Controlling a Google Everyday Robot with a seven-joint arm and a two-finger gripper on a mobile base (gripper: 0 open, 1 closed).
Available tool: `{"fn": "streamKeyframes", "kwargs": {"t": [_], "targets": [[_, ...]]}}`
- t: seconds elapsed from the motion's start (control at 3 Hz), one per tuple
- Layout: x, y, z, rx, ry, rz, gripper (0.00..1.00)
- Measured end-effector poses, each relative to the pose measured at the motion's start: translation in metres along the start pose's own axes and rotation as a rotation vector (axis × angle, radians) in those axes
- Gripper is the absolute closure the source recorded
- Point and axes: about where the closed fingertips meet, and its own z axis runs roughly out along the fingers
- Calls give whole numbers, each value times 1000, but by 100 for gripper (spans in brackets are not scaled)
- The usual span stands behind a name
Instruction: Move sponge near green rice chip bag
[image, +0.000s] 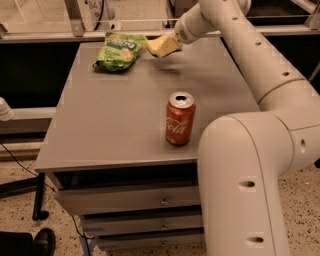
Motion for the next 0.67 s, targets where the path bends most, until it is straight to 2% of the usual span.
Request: {"fn": "streamKeyframes", "kwargs": {"t": [0.33,0.67], "targets": [[-9,7,9,-9,-6,-6,83],[-16,16,17,-26,-11,-13,59]]}}
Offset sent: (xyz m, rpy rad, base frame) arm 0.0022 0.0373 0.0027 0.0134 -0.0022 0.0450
